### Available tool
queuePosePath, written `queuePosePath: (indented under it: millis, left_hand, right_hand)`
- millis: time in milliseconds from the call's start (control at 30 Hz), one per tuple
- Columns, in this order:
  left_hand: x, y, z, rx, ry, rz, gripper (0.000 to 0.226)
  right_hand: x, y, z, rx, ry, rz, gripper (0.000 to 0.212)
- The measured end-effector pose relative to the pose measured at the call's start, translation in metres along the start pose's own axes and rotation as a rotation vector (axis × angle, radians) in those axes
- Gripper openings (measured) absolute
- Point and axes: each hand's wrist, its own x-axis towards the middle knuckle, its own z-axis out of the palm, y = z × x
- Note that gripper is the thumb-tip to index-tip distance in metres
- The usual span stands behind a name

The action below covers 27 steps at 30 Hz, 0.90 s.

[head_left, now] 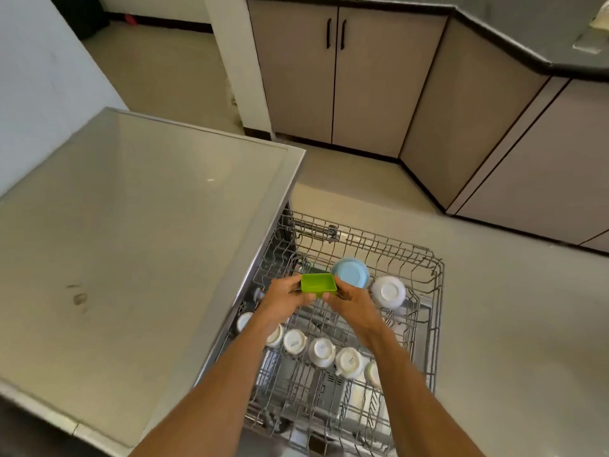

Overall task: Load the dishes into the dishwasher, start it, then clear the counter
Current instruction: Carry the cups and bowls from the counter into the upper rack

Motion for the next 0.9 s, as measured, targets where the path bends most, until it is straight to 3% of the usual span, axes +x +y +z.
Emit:
queuePosePath:
  millis: [167, 333, 433, 567, 900]
  left_hand:
    - [0.05, -0.021, 0.011, 0.012, 0.001, -0.139, 0.02]
    - [0.101, -0.04, 0.027, 0.084, 0.142, -0.174, 0.031]
    - [0.125, -0.046, 0.031, 0.144, 0.186, -0.194, 0.031]
    - [0.151, -0.054, 0.03, 0.141, 0.205, -0.233, 0.046]
    - [0.184, -0.066, 0.03, 0.24, 0.147, -0.313, 0.047]
  right_hand:
    - [0.04, 0.027, 0.007, -0.001, 0.152, 0.037, 0.032]
    - [0.084, 0.052, 0.013, -0.062, 0.22, 0.035, 0.018]
    - [0.103, 0.064, 0.016, -0.054, 0.212, 0.043, 0.022]
    - [0.123, 0.077, 0.018, -0.052, 0.202, 0.081, 0.028]
    - [0.151, 0.102, 0.03, 0.103, 0.291, 0.294, 0.033]
